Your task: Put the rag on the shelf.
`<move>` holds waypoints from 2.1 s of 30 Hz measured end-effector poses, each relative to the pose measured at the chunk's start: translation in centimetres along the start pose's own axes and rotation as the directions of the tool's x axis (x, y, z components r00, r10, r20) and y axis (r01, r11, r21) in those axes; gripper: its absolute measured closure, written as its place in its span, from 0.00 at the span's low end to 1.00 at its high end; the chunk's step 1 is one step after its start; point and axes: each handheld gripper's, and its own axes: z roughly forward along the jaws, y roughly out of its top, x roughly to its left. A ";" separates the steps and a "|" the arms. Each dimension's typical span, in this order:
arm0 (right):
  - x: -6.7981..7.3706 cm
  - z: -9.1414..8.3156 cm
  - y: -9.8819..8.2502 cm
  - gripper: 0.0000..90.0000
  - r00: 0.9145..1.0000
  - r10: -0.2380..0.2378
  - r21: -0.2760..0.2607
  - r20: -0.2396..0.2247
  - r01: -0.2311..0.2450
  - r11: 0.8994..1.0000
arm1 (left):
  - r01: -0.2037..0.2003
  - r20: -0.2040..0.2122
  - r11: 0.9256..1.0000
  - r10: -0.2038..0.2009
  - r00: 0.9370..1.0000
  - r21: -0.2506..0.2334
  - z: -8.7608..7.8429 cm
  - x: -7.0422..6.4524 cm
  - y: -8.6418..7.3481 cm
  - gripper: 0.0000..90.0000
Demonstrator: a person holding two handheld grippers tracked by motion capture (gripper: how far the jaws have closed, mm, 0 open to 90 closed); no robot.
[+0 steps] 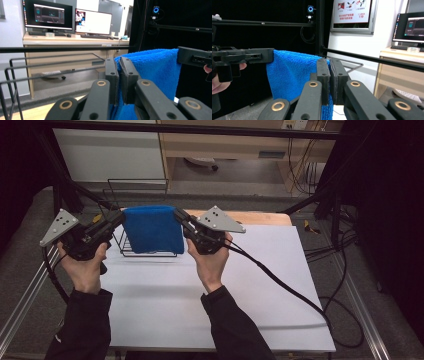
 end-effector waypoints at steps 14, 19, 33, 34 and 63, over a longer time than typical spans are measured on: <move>0.5 2.6 2.3 0.97 0.999 -0.031 -0.032 -0.008 0.031 0.999 | -0.001 -0.034 0.999 -0.001 0.999 -0.047 -0.1 1.8 2.2 0.95; 0.5 3.7 2.8 0.97 0.999 -0.038 -0.035 -0.008 0.038 0.999 | -0.001 -0.044 0.998 -0.002 0.999 -0.055 0.1 2.6 3.0 0.95; 0.4 6.1 5.3 0.97 0.999 -0.052 -0.054 -0.004 0.052 0.997 | -0.010 -0.066 0.996 0.004 0.998 -0.089 0.7 4.2 5.6 0.95; 0.4 6.3 5.5 0.97 0.999 -0.053 -0.055 -0.005 0.053 0.997 | -0.011 -0.069 0.996 0.005 0.998 -0.091 0.7 4.3 5.8 0.95; -1.2 11.3 8.7 0.97 0.998 -0.067 -0.059 0.010 0.068 0.996 | 0.024 -0.102 0.995 -0.033 0.994 -0.096 4.0 8.3 9.0 0.95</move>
